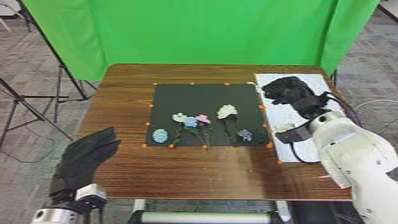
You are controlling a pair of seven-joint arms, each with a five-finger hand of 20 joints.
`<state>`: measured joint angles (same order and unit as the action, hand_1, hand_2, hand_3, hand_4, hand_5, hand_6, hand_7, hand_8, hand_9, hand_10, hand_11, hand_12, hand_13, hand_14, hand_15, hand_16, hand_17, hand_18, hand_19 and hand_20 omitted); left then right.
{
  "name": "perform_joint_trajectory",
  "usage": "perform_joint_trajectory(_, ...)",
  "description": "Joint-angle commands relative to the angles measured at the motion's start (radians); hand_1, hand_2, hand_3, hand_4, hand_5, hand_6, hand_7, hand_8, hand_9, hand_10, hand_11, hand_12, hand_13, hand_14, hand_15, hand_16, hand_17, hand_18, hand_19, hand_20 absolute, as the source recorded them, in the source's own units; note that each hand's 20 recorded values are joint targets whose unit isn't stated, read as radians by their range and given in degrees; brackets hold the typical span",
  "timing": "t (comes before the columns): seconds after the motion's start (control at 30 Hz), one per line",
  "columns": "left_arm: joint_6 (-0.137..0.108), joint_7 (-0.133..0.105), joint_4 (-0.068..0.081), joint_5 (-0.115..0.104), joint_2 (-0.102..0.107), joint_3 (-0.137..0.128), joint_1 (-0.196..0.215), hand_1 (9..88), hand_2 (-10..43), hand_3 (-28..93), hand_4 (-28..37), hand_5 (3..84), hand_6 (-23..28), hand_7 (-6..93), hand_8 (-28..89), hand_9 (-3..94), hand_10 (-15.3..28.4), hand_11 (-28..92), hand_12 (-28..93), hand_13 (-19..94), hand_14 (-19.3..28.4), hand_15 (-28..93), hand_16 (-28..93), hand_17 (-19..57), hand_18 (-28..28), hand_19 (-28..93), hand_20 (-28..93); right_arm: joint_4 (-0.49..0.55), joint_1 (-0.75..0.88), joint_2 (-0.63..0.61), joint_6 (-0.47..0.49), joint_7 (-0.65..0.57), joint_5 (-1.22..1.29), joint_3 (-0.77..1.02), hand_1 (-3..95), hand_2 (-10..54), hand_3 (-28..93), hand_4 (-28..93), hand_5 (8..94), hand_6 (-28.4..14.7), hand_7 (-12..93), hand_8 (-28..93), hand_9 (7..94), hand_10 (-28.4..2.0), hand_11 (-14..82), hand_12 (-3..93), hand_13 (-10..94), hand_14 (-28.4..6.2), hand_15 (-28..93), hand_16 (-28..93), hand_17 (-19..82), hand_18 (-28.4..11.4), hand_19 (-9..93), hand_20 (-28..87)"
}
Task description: Arrange flowers
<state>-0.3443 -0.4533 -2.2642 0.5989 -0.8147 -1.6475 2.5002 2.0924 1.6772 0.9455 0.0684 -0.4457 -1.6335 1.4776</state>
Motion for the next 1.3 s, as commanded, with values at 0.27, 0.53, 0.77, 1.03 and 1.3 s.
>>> perform_joint_trajectory(0.27, -0.079, -0.101, 0.016, -0.033, 0.039, 0.048, -0.028, 29.2, 4.3, 82, -15.2, 42.5, 9.5, 16.1, -11, 34.3, 18.3, 29, 7, 23, 25.1, 57, -13, -9.7, 22.3, 59, 9, 0.003, 0.195, 0.043, -0.13, 0.078, 0.185, 0.172, 22.8, 4.2, 89, -26, 47.3, -4.4, 22, -15, 48.1, -15.0, 14.3, 14.5, 35, -20.2, 40, 13, 2, -23.4, 58, 14)
perform_joint_trajectory(0.53, -0.109, -0.143, 0.02, -0.048, 0.05, 0.069, -0.031, 29.5, 4.2, 81, -15.1, 40.5, 7.9, 16.0, -11, 35.4, 18.0, 29, 7, 25, 25.4, 57, -13, -9.5, 22.3, 59, 9, -0.004, 0.248, 0.064, -0.172, 0.141, 0.293, 0.218, 22.9, 4.2, 90, -27, 45.9, -3.4, 22, -15, 47.9, -14.6, 13.4, 14.5, 35, -19.9, 38, 14, 2, -23.0, 57, 14)
perform_joint_trajectory(0.77, -0.136, -0.165, 0.019, -0.047, 0.057, 0.085, -0.044, 29.6, 4.0, 81, -15.3, 39.5, 7.2, 16.2, -12, 35.7, 17.9, 29, 7, 25, 25.3, 57, -13, -9.4, 22.3, 59, 9, -0.019, 0.233, 0.084, -0.191, 0.133, 0.409, 0.215, 23.2, 4.2, 91, -27, 44.2, -2.8, 22, -16, 47.3, -14.7, 13.0, 14.6, 34, -19.8, 37, 15, 2, -22.5, 56, 15)
perform_joint_trajectory(1.03, -0.138, -0.173, 0.016, -0.053, 0.066, 0.073, -0.036, 29.4, 3.9, 81, -15.4, 39.2, 7.0, 16.2, -12, 35.2, 17.9, 29, 7, 25, 25.8, 58, -13, -9.4, 22.2, 59, 9, -0.021, 0.234, 0.083, -0.181, 0.121, 0.403, 0.23, 23.3, 4.3, 91, -27, 44.5, -2.3, 22, -16, 48.1, -14.6, 13.5, 14.6, 34, -19.8, 37, 15, 2, -22.4, 56, 16)
perform_joint_trajectory(1.3, -0.12, -0.15, 0.015, -0.041, 0.041, 0.071, -0.035, 29.3, 3.9, 81, -15.6, 39.9, 7.8, 16.2, -11, 35.5, 18.4, 30, 8, 25, 25.9, 59, -13, -9.4, 22.1, 59, 9, -0.022, 0.252, 0.094, -0.178, 0.112, 0.436, 0.249, 23.3, 4.5, 91, -27, 44.6, -2.2, 23, -16, 48.7, -14.5, 13.6, 14.5, 34, -19.7, 37, 16, 1, -22.3, 56, 16)
